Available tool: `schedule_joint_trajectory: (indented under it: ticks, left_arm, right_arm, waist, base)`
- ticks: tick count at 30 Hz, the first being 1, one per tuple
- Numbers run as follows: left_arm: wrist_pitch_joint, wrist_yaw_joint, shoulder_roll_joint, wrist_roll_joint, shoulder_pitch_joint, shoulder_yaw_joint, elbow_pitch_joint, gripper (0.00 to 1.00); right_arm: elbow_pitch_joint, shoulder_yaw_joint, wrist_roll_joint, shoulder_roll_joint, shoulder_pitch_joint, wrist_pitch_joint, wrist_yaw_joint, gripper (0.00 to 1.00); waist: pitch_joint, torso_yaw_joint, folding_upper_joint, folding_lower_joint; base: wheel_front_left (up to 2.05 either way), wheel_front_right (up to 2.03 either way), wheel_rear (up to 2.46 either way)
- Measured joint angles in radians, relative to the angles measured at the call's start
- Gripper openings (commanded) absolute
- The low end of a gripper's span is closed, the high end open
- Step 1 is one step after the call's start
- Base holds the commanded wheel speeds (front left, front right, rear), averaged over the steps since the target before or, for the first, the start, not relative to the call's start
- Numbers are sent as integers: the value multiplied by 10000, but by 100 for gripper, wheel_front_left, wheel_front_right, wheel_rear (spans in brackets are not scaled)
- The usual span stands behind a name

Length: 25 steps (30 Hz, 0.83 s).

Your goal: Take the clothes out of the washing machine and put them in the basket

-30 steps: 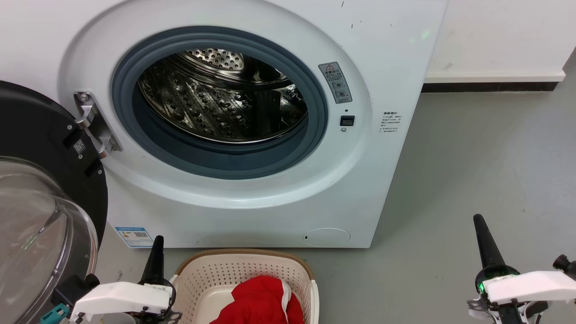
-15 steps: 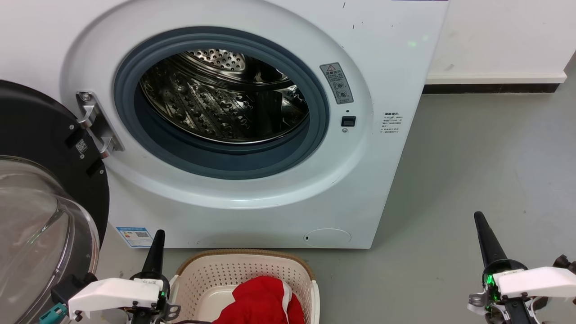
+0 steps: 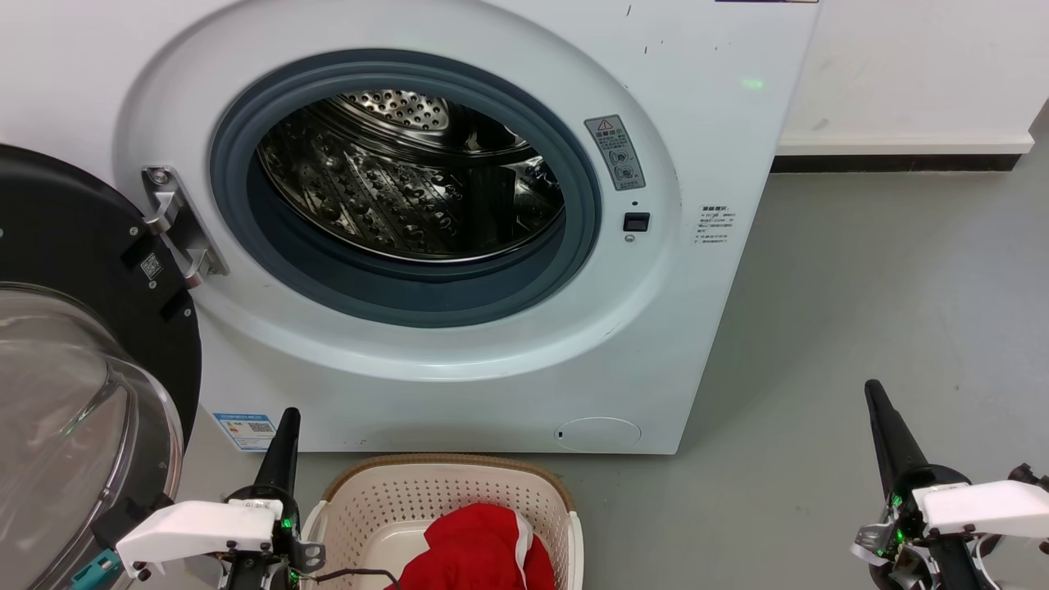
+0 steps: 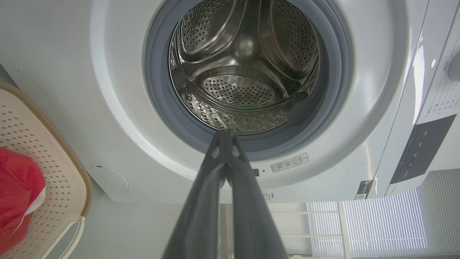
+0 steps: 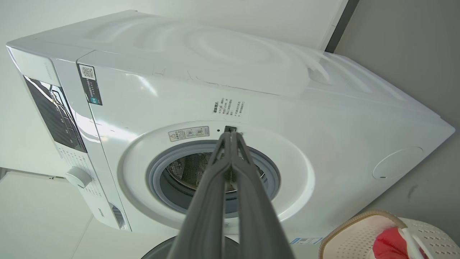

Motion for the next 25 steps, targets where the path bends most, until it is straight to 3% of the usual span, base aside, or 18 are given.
schedule_joint_trajectory:
  ticks: [25]
  left_arm:
    - [479, -295, 0, -1860, -352, 150, 165, 0]
  right_arm:
    - [299, -213, 1862, 21, -306, 504, 0, 0]
  waist:
    - [-40, 51, 0, 0]
  base:
    - [0, 0, 0]
